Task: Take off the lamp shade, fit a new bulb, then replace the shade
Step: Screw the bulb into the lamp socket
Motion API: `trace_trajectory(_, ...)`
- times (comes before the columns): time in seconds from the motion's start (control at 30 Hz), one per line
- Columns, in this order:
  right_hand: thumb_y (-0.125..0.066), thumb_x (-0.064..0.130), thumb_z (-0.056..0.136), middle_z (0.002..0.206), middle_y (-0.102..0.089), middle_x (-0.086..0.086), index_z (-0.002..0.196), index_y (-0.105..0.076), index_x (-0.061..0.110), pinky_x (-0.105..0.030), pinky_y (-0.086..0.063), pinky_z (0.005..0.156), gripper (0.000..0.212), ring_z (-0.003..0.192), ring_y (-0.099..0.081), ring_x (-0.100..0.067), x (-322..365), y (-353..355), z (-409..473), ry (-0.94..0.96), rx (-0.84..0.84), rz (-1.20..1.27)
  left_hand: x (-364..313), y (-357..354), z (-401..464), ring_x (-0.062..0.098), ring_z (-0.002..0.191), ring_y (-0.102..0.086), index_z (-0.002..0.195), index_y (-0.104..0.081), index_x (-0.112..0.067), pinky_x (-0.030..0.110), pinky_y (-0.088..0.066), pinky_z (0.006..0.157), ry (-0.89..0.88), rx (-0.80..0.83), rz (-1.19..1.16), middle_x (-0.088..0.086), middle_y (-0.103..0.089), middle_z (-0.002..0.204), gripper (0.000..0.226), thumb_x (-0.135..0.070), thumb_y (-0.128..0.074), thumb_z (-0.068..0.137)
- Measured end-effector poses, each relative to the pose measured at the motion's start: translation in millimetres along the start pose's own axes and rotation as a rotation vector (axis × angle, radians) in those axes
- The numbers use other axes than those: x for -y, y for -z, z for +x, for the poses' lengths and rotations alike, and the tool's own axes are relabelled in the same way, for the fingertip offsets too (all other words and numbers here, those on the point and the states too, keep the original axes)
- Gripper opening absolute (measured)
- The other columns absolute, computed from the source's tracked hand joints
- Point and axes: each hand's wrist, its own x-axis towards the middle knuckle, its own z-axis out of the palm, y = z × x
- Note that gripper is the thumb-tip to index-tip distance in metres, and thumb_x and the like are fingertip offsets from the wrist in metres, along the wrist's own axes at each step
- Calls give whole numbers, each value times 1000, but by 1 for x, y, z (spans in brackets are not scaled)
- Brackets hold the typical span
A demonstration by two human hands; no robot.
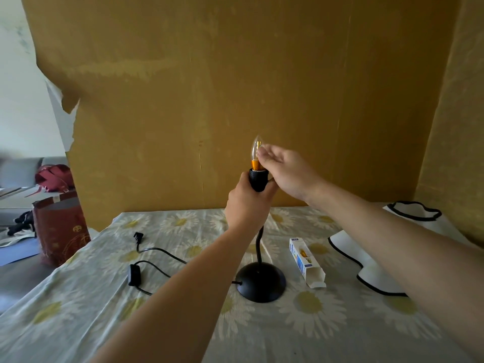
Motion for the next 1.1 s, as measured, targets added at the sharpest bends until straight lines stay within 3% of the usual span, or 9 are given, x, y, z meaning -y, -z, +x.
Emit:
trace_trajectory(0.07,-40,53,105,150,-55,4,155,-41,13,-19,-34,109,64,140,-49,-10,1,3,-3,-12,3,-32,-1,3,0,13,62,-58,85,-56,-25,28,-37,55,-8,9,-19,-6,-66,75,37,-60,-67,82)
trace_trajectory(0.17,-36,53,106,157,-49,-2,156,-38,13,-31,-31,121,65,144,-45,-12,1,9,-4,-19,-6,-37,-5,7,0,16,72,-61,91,-58,-22,29,-40,58,-19,10,1,-4,-66,83,37,-56,-72,82)
trace_trajectory(0.33,-31,55,106,160,-44,-3,158,-34,16,-37,-32,122,66,147,-41,-15,-4,18,-9,-15,-21,-75,-16,12,-1,17,90,-66,112,-54,-24,38,-57,73,-33,-6,75,-8,-68,98,58,-64,-77,77)
trace_trajectory(0.47,-29,54,107,160,-43,-3,158,-33,16,-25,-30,116,64,148,-39,-15,-8,23,-12,-13,-19,-86,-20,11,-3,18,108,-61,123,-51,-22,46,-55,90,-96,-42,136,-7,-65,115,71,-67,-76,75)
trace_trajectory(0.6,-29,52,107,163,-38,0,159,-32,15,-16,-23,104,63,150,-34,-13,-11,28,-15,5,-32,-172,-23,12,-6,22,125,-47,138,-47,-21,42,-41,104,-240,-203,234,-2,-53,132,78,-62,-74,77)
trace_trajectory(0.7,-29,52,107,164,-37,-1,159,-32,14,-20,-25,113,65,151,-33,-15,-11,33,-17,12,-88,-231,-27,16,-10,27,131,-40,143,-43,-20,46,-36,107,-347,-280,283,4,-46,143,80,-57,-71,77)
trace_trajectory(0.8,-29,52,108,164,-37,-5,158,-34,14,-35,-27,122,63,151,-33,-20,-11,39,-20,24,-136,-310,-32,19,-13,28,131,-40,141,-47,-20,47,-34,107,-492,-310,322,6,-47,142,71,-52,-66,80)
trace_trajectory(0.93,-34,49,108,163,-38,-3,156,-40,16,-35,-28,121,59,151,-33,-20,-19,49,-26,52,-154,-435,-39,16,-19,24,124,-44,136,-54,-26,44,-35,102,-653,-293,313,2,-52,135,57,-47,-64,85)
trace_trajectory(1.1,-38,44,108,161,-40,-6,156,-38,13,-37,-31,118,58,149,-36,-24,-36,66,-37,92,-133,-619,-49,3,-30,24,118,-49,132,-60,-27,45,-42,96,-718,-216,301,-1,-57,130,47,-49,-58,90)
